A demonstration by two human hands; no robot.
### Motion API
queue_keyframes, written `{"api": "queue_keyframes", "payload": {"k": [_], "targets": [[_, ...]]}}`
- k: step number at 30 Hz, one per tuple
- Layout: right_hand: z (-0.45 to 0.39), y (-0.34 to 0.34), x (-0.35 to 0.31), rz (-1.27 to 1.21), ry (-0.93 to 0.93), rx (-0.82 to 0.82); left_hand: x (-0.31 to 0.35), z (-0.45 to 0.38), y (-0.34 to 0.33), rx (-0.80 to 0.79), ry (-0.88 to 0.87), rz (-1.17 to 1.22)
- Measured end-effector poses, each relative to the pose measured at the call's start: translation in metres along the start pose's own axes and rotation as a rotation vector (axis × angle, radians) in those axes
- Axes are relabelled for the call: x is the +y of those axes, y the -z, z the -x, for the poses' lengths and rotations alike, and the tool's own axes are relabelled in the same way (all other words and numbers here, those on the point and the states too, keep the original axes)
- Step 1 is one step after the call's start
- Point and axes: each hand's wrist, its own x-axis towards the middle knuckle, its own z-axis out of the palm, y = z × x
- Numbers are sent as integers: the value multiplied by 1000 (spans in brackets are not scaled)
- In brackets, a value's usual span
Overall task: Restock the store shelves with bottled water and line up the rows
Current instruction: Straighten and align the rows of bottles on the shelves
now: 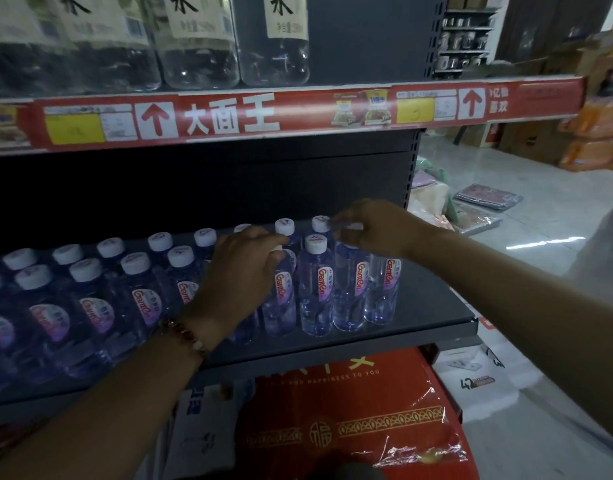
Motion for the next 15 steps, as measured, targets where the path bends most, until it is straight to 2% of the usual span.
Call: {"api": "queue_keyframes", "payload": {"k": [6,15], "targets": [[11,-25,-31,2,111,-3,3,2,-2,-1,-6,3],[8,-34,-32,-2,146,69,-6,5,1,-36,-32,64]]}}
